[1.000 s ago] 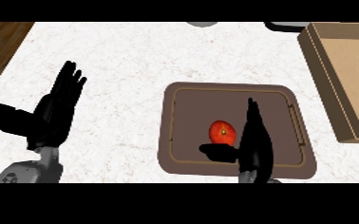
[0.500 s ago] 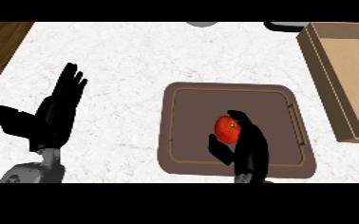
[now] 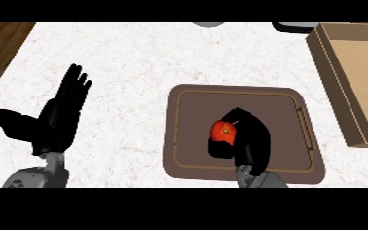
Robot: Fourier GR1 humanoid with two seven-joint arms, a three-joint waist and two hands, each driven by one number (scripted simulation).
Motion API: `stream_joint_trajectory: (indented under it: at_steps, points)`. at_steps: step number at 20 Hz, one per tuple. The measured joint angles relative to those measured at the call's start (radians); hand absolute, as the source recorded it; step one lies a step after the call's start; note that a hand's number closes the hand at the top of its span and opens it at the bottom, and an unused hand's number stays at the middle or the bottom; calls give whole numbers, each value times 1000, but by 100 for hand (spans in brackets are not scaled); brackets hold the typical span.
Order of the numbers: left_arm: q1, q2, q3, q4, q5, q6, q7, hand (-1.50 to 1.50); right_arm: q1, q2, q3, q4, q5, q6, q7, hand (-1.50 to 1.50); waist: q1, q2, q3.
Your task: Pick the tomato from the tray and place it in the cardboard box
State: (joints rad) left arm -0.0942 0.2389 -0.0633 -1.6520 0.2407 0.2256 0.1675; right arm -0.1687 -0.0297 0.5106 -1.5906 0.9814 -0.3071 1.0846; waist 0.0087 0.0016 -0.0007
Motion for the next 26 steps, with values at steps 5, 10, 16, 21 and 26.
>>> stream_joint_trajectory:
  at_steps: [5,10,16,21,26]
  points:
    - [-35,-5,-6,17,-1,-8,4,0,-178,-104,8,110,-90,212,-176,150,31,7,-1]
    - [-32,-11,-11,7,-12,1,19,0,-390,-145,-31,274,-110,316,-329,150,27,6,0]
    - [-26,-3,22,17,-9,-15,13,0,-549,-167,-65,292,-100,427,-419,150,6,0,0]
    - [-15,-4,30,-3,-11,-19,26,0,-593,-140,-121,198,-66,406,-359,150,-3,-4,1]
    - [-7,-7,34,-7,-16,-18,30,0,-656,-148,-217,152,-3,349,-254,150,-6,-5,0]
